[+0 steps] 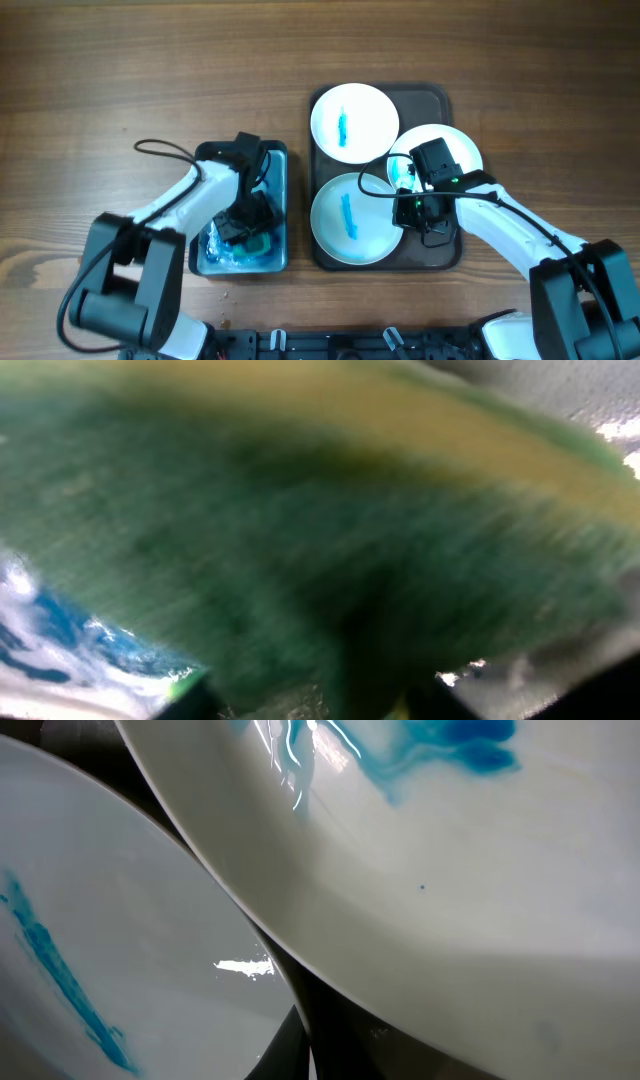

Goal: Clean dirty plates on tray and stack at the side
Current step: 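Grasp the green sponge with the left gripper and lift it from the water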

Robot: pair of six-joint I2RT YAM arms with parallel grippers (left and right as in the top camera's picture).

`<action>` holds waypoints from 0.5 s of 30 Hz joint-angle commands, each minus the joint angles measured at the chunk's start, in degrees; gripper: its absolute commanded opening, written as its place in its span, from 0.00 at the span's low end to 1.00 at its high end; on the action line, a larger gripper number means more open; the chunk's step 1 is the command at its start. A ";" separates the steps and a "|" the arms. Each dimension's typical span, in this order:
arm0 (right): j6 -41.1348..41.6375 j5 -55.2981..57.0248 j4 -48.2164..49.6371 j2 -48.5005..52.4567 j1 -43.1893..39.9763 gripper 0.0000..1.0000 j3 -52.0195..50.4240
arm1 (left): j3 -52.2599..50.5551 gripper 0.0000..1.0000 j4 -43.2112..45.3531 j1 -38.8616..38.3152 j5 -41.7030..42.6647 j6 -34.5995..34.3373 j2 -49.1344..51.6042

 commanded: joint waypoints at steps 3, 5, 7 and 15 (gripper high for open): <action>1.62 5.40 0.74 1.97 0.02 0.06 -0.26 | -3.19 0.04 3.30 -0.24 -5.20 -3.50 0.39; 1.62 5.40 0.72 1.97 0.02 0.06 -0.26 | -1.84 0.04 1.57 0.04 -5.18 -3.02 0.39; 1.46 5.38 0.72 1.97 0.02 0.06 -0.26 | 0.57 0.04 -1.18 0.24 -5.16 -2.58 0.33; 1.44 5.38 0.74 1.97 0.02 0.06 -0.26 | 11.80 0.73 -11.19 0.37 -5.60 3.04 -0.35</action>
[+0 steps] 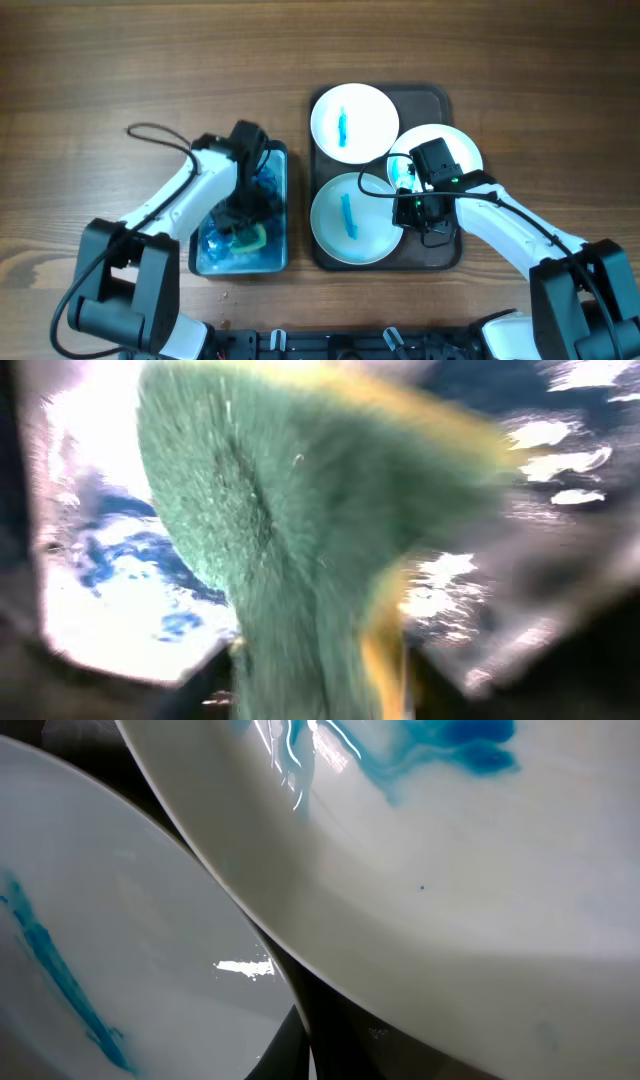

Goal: Clean dirty plates on tray and stack at the side
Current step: 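Grasp the green sponge with the left gripper and lift it from the water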

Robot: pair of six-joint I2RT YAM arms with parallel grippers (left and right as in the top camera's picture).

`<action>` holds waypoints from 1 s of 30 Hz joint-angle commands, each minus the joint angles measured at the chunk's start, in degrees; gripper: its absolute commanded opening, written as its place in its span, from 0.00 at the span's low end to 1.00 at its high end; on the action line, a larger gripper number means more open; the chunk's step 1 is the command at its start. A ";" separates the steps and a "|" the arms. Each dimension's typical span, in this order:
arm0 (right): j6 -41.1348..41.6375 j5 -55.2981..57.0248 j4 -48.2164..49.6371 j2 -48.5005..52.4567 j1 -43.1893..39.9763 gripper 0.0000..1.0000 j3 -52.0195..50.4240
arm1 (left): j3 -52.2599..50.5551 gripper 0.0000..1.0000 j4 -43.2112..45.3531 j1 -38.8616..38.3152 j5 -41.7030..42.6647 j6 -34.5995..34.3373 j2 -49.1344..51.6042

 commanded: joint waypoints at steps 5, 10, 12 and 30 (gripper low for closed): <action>1.44 5.31 0.66 1.97 0.02 0.06 -0.26 | 1.88 0.72 -1.38 0.37 -1.97 1.92 0.00; 1.44 5.31 0.68 1.97 0.02 0.07 -0.26 | -4.42 0.56 2.97 0.37 -1.55 -0.70 0.02; 1.44 5.31 0.68 1.97 0.02 0.07 -0.26 | -7.80 0.37 5.57 0.37 -1.57 -3.08 0.02; 1.22 7.17 1.07 1.97 -1.57 0.04 -0.26 | 7.45 0.04 -3.06 0.31 -2.01 5.22 -0.35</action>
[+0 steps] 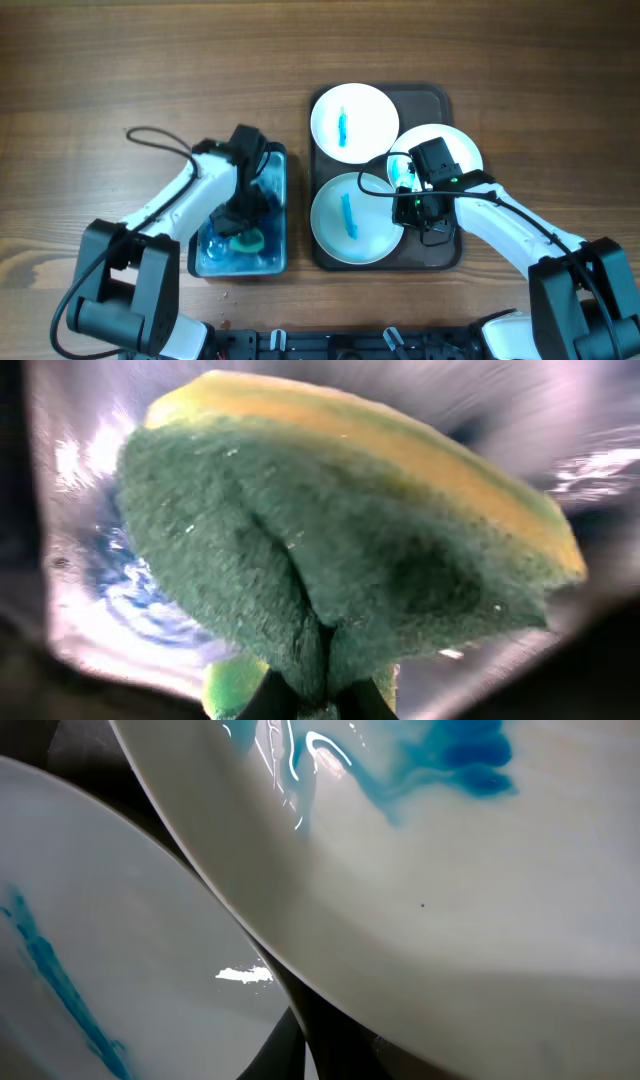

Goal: Clean dirty plates on tray and stack at the side
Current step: 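Grasp the green sponge with the left gripper and lift it from the water, then scrub the bottom-left plate with the sponge held in the left gripper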

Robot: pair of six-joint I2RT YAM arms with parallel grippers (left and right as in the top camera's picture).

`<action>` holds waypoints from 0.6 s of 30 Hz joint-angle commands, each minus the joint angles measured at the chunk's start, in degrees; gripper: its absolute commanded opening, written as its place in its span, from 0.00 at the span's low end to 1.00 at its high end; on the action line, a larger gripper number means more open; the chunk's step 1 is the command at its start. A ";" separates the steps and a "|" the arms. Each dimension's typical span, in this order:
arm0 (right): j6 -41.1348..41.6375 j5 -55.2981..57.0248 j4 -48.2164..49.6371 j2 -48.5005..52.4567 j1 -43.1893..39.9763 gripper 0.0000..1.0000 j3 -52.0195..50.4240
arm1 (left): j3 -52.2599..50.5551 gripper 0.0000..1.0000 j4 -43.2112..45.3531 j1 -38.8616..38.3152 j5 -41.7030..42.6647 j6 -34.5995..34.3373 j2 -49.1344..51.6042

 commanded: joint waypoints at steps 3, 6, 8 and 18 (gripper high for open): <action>-2.62 3.54 0.63 1.60 -2.93 0.04 -0.26 | 13.46 0.04 -6.01 0.00 0.59 7.45 0.13; -4.57 1.73 0.96 1.60 -3.04 0.04 -0.26 | 15.08 0.04 -4.00 -1.11 6.93 7.41 0.13; -5.09 1.53 0.96 1.60 -3.02 0.05 -0.26 | 15.06 0.04 0.07 -2.75 14.38 7.39 0.20; -4.98 1.38 1.01 1.60 -3.02 0.04 -0.26 | 14.99 0.04 16.02 -18.86 17.05 2.12 5.14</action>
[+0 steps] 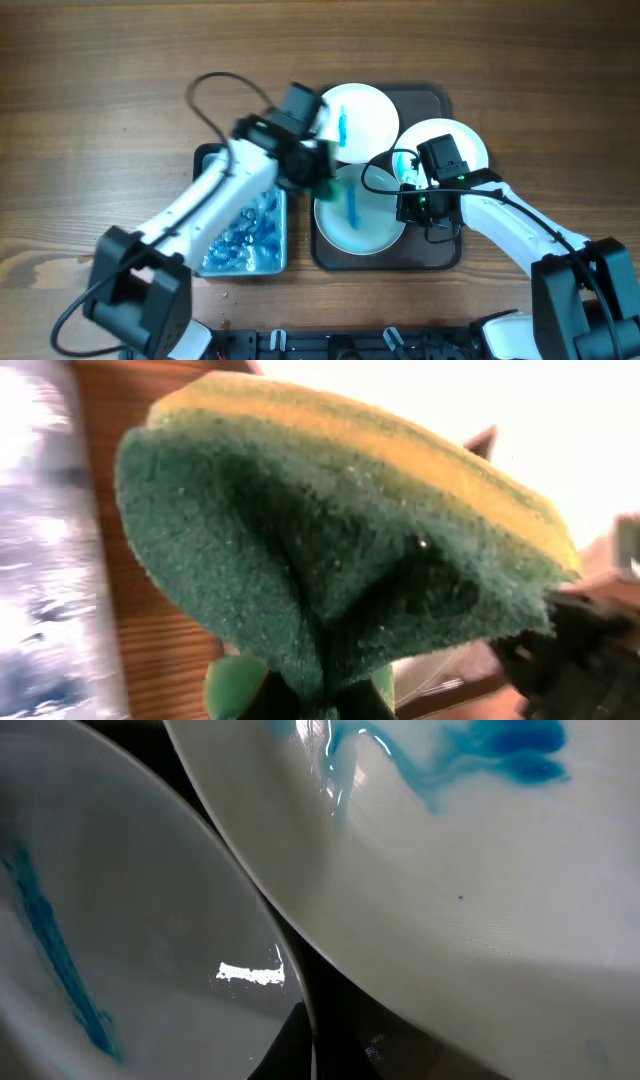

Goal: Clean dirty plates on tray and stack at the side
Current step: 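Scrub the bottom-left plate with the sponge held in the left gripper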

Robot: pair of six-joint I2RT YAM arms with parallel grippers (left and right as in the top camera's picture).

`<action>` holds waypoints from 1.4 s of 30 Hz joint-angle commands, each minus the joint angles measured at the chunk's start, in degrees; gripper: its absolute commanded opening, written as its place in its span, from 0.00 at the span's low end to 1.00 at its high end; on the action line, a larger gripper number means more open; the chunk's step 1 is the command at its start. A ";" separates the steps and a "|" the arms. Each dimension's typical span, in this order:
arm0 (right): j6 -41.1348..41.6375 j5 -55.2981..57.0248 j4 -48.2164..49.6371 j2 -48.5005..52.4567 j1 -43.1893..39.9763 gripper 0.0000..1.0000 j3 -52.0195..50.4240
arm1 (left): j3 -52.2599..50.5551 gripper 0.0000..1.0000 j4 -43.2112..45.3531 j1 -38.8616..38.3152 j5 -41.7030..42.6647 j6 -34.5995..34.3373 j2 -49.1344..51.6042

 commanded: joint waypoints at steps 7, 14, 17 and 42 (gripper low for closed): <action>-0.35 2.45 -0.02 1.60 -0.59 0.04 -0.26 | 0.76 0.04 4.90 -9.70 4.33 -6.75 12.74; -0.35 2.43 -0.07 1.60 -0.59 0.04 -0.26 | 0.81 0.04 0.09 -7.37 -10.12 -6.73 15.39; -0.35 2.45 -0.07 1.60 -0.59 0.04 -0.26 | 1.68 0.04 -4.63 -5.86 -19.26 -6.71 15.28; -0.37 2.43 -0.07 1.60 -0.59 0.04 -0.26 | 1.40 0.04 16.11 -11.17 8.00 -8.57 20.02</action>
